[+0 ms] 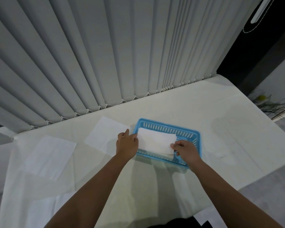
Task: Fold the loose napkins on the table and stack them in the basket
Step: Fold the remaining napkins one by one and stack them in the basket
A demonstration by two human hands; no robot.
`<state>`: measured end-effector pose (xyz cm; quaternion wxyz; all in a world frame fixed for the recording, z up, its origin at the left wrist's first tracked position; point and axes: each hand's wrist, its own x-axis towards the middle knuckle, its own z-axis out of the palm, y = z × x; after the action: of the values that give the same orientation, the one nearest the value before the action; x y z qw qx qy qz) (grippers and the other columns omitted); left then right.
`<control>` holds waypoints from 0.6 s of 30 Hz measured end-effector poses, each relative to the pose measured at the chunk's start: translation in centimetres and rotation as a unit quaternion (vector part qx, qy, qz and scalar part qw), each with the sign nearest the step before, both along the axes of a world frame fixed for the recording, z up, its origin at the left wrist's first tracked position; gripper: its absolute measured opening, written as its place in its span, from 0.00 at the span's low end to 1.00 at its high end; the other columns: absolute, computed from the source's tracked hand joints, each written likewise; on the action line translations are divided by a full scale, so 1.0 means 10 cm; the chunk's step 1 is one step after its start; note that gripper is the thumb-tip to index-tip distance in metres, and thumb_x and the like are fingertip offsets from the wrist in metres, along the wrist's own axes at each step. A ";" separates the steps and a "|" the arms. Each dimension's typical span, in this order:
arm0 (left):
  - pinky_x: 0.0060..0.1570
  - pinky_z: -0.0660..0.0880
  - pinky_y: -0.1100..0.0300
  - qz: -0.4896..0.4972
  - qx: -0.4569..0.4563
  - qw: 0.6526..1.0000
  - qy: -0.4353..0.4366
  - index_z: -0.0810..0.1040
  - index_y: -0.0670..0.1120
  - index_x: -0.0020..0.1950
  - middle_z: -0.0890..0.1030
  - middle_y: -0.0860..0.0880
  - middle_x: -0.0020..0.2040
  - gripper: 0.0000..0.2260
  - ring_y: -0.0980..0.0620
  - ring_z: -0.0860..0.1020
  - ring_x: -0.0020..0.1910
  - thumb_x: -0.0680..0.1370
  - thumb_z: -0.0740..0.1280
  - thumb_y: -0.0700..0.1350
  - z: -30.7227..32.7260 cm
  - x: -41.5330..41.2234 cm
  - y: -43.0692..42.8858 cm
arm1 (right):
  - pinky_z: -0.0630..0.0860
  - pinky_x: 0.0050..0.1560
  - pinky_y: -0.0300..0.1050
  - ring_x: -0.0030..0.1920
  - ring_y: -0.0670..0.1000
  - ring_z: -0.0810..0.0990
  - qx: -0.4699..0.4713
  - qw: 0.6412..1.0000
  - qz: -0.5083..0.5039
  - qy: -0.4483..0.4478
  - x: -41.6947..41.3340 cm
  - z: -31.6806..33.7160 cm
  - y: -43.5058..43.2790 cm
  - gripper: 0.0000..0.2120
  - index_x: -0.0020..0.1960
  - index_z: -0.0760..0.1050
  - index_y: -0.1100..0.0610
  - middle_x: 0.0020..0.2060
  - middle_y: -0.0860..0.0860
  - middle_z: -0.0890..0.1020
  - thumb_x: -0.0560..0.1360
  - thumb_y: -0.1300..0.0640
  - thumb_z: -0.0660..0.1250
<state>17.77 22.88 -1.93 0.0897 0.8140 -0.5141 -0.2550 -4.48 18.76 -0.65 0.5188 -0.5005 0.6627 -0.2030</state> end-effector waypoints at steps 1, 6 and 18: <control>0.71 0.62 0.50 0.000 -0.001 1.000 0.000 0.69 0.52 0.71 0.60 0.47 0.77 0.18 0.44 0.57 0.73 0.82 0.51 0.48 0.00 0.00 0.00 | 0.69 0.33 0.38 0.30 0.47 0.74 -0.003 1.000 -0.004 0.003 0.01 -0.01 0.01 0.08 0.37 0.76 0.58 0.34 0.52 0.79 0.75 0.60 0.70; 0.68 0.65 0.50 -0.014 -0.025 0.999 -0.024 0.70 0.51 0.70 0.62 0.47 0.75 0.18 0.43 0.60 0.71 0.82 0.52 0.48 -0.03 -0.01 -0.01 | 0.73 0.43 0.44 0.38 0.49 0.78 -0.031 0.998 -0.023 0.055 0.00 -0.10 0.03 0.06 0.41 0.76 0.54 0.42 0.51 0.81 0.72 0.55 0.72; 0.73 0.52 0.46 -0.171 -0.107 0.973 -0.109 0.56 0.54 0.76 0.54 0.47 0.79 0.23 0.44 0.55 0.76 0.82 0.53 0.53 -0.03 -0.13 -0.02 | 0.54 0.74 0.57 0.76 0.57 0.58 -0.264 0.884 0.218 0.319 0.15 -0.21 0.11 0.29 0.75 0.60 0.52 0.76 0.52 0.60 0.78 0.40 0.53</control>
<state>16.43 22.63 -2.28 0.0745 0.7226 -0.6766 -0.1204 -3.01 19.89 -2.75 0.1597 -0.7885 0.5883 -0.0813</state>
